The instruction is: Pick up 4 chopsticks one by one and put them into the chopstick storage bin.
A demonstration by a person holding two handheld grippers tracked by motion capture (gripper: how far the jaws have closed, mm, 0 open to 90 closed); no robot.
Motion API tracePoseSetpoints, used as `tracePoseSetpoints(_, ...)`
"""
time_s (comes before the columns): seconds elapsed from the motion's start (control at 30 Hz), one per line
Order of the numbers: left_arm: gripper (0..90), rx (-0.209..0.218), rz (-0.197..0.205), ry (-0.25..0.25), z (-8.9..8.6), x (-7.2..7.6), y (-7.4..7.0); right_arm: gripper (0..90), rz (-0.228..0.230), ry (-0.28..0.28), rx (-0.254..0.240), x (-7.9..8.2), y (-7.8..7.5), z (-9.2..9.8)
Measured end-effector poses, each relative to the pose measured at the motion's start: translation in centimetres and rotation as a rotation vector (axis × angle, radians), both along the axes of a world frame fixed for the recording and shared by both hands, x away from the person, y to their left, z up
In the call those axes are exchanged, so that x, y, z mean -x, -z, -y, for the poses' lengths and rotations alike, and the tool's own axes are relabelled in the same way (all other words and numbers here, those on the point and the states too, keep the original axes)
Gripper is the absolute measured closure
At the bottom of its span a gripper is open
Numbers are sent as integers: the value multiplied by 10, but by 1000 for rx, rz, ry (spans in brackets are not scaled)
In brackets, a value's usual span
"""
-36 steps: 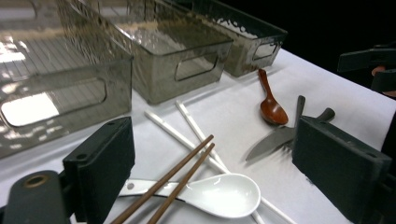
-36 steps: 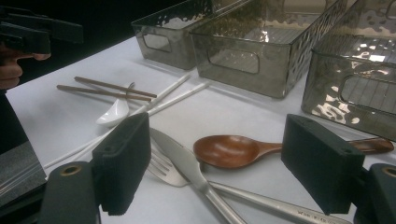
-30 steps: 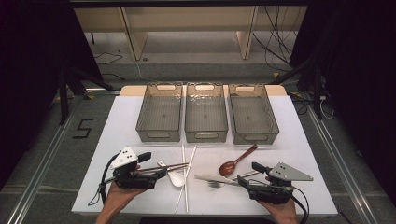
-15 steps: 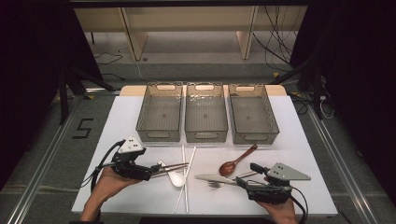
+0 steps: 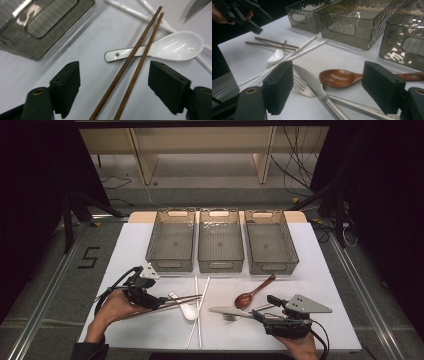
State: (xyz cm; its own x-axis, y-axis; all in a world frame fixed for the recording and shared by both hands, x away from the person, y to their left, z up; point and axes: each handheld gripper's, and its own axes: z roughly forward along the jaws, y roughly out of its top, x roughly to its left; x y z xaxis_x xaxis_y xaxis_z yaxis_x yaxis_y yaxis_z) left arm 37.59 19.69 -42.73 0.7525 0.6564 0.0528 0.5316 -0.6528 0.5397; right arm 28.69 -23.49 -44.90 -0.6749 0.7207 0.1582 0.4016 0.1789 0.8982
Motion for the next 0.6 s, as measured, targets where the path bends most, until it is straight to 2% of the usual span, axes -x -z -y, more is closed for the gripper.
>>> tracePoseSetpoints(0.3,423,-76,-69,54,-6,-12,13,264,-8,3,0,-1,1,0)
tracePoseSetpoints(0.37,449,-111,-82,80,-7,-13,15,264,-10,3,0,-1,1,0)
tracePoseSetpoints(0.6,516,-142,-111,117,-8,-17,20,267,-14,1,0,-2,1,0)
